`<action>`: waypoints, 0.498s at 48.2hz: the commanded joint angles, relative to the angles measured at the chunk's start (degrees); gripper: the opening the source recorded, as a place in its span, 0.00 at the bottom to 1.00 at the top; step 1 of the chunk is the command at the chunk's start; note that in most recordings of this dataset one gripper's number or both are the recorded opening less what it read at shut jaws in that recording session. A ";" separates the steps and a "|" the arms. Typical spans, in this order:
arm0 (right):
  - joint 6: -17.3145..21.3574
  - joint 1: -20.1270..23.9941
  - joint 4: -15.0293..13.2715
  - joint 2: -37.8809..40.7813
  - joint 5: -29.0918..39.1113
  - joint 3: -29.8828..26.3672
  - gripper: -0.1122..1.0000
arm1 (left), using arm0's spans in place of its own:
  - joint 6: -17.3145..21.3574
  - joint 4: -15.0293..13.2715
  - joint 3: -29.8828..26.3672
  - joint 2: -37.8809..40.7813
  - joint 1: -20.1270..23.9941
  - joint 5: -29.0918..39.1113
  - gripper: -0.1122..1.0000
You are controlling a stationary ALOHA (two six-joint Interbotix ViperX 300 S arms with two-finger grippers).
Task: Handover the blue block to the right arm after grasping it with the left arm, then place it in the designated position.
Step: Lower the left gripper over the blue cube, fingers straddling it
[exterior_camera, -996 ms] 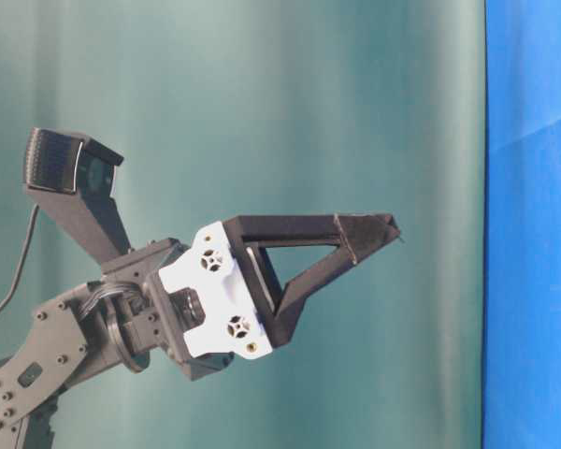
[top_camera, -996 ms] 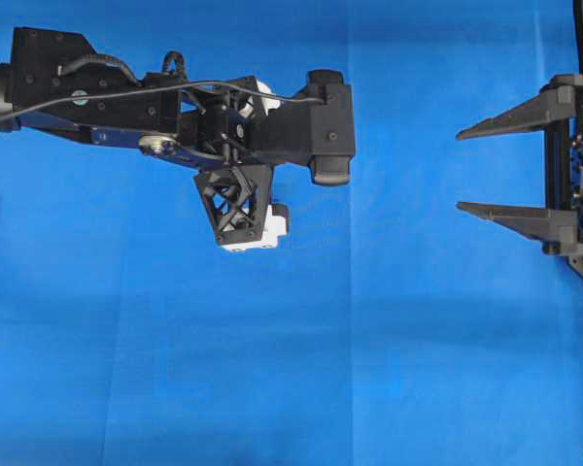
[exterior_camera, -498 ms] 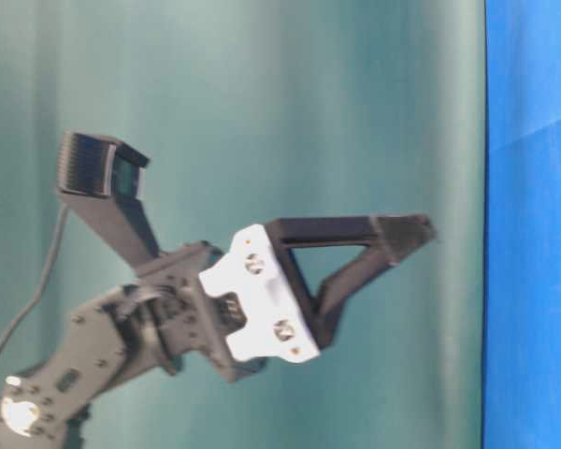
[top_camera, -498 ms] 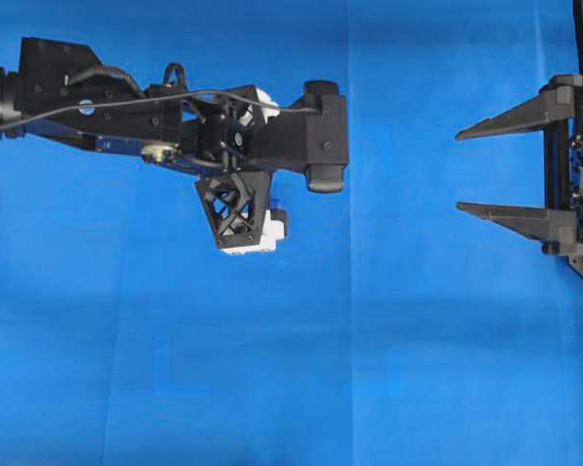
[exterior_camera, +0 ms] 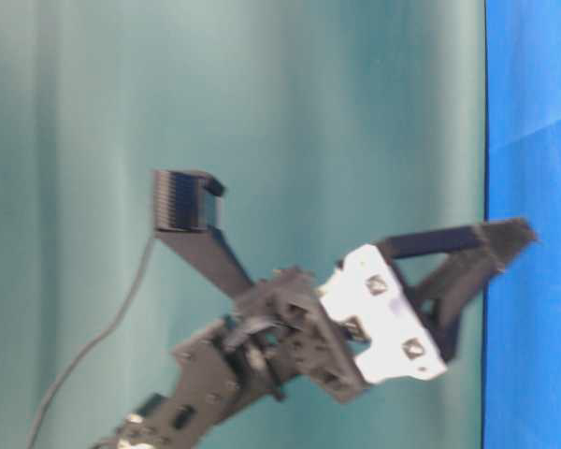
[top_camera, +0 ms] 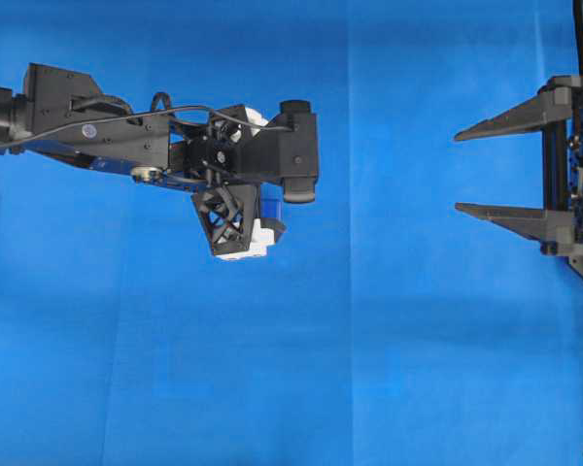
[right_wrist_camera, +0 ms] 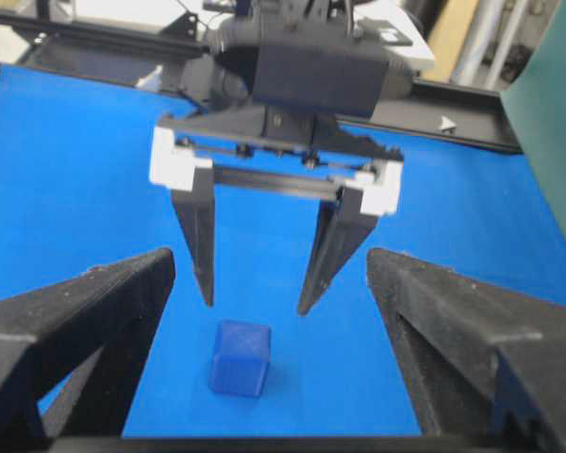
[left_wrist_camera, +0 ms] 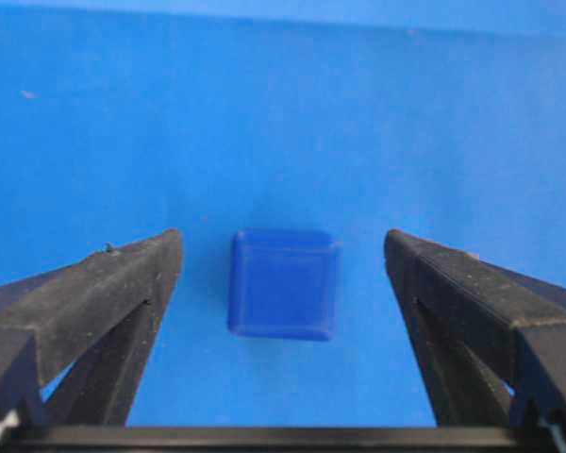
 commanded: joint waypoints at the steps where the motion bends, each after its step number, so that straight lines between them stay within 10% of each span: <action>1: 0.00 0.00 0.00 0.35 -0.26 -0.79 0.95 | 0.09 0.09 0.79 -0.09 0.09 -3.25 0.92; 24: 0.09 0.00 0.09 0.35 -0.35 -0.79 0.95 | -0.44 0.09 4.04 6.94 0.09 -11.87 0.92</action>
